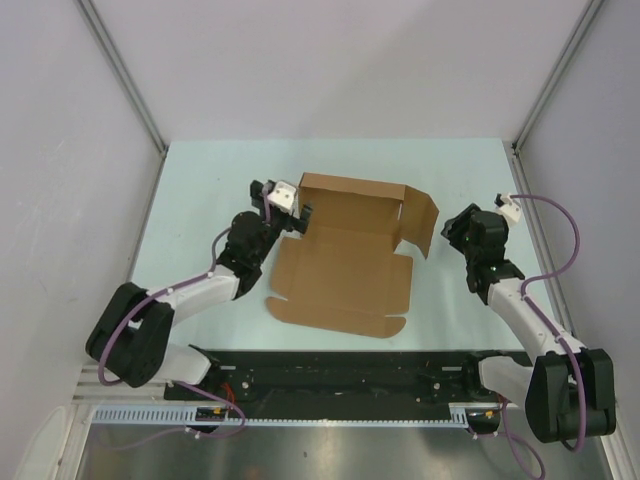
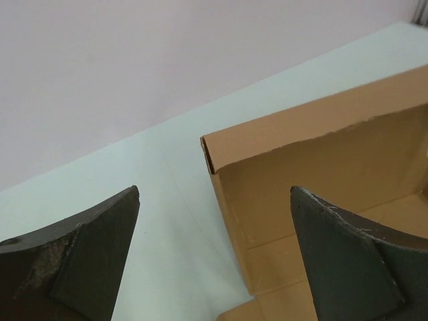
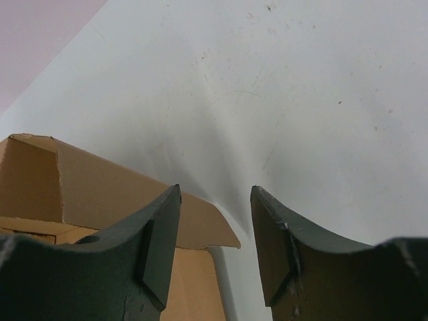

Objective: Fold the paper box

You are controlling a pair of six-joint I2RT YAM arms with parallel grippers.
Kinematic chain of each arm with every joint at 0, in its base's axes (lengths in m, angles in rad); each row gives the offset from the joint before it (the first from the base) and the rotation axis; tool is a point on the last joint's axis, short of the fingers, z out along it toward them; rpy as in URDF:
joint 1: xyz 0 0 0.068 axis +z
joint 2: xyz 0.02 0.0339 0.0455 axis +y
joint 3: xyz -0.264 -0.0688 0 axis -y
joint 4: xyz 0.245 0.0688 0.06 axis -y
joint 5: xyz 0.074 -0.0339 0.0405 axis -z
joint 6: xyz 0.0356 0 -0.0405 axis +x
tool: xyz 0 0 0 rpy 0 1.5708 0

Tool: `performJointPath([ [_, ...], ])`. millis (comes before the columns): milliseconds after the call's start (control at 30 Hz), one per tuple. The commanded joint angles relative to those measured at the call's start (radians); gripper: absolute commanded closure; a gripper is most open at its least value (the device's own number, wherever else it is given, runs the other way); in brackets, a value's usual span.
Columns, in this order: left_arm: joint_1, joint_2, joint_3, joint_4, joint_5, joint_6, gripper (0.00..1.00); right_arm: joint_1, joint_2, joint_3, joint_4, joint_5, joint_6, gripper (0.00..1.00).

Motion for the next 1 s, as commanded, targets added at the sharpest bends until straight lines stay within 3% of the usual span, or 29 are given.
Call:
performJointPath([
  [0, 0.08, -0.034, -0.032, 0.102, 0.02, -0.223, 0.01, 0.003, -0.029, 0.003, 0.038, 0.003, -0.003, 0.48],
  [67, 0.118, -0.018, -0.067, 0.142, 0.069, -0.298, 0.02, 0.005, -0.026, 0.0, 0.052, 0.003, -0.003, 0.48],
  [367, 0.136, 0.123, -0.024, 0.227, 0.217, -0.389, 0.09, 0.003, -0.019, -0.007, 0.061, -0.006, 0.001, 0.48],
  [633, 0.152, 0.269, 0.055, 0.239, 0.208, -0.387, 0.16, -0.001, -0.022, -0.005, 0.054, -0.006, -0.006, 0.49],
  [900, 0.176, 0.413, 0.156, 0.27, 0.206, -0.409, 0.39, -0.001, -0.05, -0.013, 0.023, 0.003, -0.016, 0.49],
  [967, 0.176, 0.436, 0.17, 0.28, 0.206, -0.416, 0.49, -0.005, -0.062, -0.013, 0.015, 0.006, -0.022, 0.49],
])
